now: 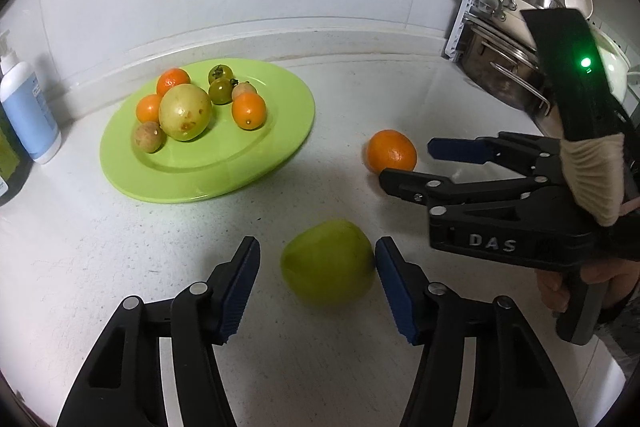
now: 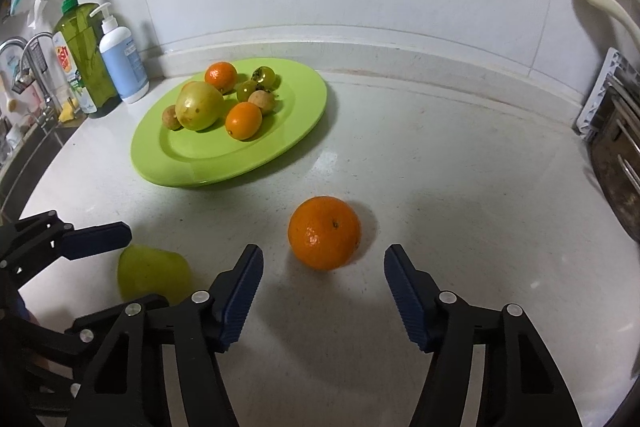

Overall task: Organize fruits
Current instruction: 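Grasp the orange with the right tool while the left tool grasps the green pomelo, then carry the orange and pomelo onto the green plate and open both tools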

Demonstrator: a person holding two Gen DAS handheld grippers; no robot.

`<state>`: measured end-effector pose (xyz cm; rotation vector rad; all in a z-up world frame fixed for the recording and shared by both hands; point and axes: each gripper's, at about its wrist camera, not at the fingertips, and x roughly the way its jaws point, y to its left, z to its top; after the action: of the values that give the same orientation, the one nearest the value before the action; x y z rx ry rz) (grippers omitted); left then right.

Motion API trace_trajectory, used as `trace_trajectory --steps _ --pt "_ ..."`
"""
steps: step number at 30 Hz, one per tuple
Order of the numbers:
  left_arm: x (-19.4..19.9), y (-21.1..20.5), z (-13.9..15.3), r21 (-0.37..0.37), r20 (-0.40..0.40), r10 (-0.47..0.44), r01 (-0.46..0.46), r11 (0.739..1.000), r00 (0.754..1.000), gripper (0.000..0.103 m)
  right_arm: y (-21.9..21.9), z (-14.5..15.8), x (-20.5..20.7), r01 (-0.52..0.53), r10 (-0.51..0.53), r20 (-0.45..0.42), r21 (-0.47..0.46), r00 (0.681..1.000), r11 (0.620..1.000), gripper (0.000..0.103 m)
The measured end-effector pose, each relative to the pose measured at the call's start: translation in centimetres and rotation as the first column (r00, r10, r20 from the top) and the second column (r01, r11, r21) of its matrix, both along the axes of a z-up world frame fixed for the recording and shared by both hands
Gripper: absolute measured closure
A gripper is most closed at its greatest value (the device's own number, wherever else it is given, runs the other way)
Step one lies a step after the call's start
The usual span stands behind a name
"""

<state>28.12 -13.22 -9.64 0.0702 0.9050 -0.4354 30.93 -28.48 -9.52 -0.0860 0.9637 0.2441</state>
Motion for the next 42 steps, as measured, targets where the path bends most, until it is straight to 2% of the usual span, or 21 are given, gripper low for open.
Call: trace_trajectory --steps 5,10,15,26,33,42 --pt "0.1 -0.2 0.0 -0.019 -0.011 -0.025 0.024 1.000 1.000 0.054 0.3 -0.7 0.7 -0.011 0.011 -0.014 -0.001 1.000 1.000 0.046" --pt "0.1 -0.3 0.0 -0.017 -0.007 -0.024 0.024 1.000 1.000 0.054 0.5 -1.1 1.3 -0.014 0.014 -0.021 -0.001 1.000 1.000 0.051" --pt "0.3 -0.4 0.1 -0.018 -0.012 -0.016 0.016 1.000 1.000 0.055 0.4 -1.4 1.7 0.000 0.000 -0.028 0.003 1.000 1.000 0.060" --pt "0.4 0.1 0.4 -0.006 0.004 0.017 -0.017 1.000 1.000 0.055 0.1 -1.1 1.1 0.025 -0.025 -0.015 0.026 1.000 0.999 0.061" --pt "-0.2 0.6 1.1 -0.019 0.022 0.022 -0.021 1.000 1.000 0.055 0.0 0.5 -0.6 0.040 -0.041 0.018 0.039 0.999 0.998 0.061" --pt "-2.0 1.7 3.6 -0.054 0.071 0.027 -0.023 0.998 0.997 0.055 0.5 3.3 -3.2 0.044 -0.049 0.068 0.065 0.996 0.997 0.061"
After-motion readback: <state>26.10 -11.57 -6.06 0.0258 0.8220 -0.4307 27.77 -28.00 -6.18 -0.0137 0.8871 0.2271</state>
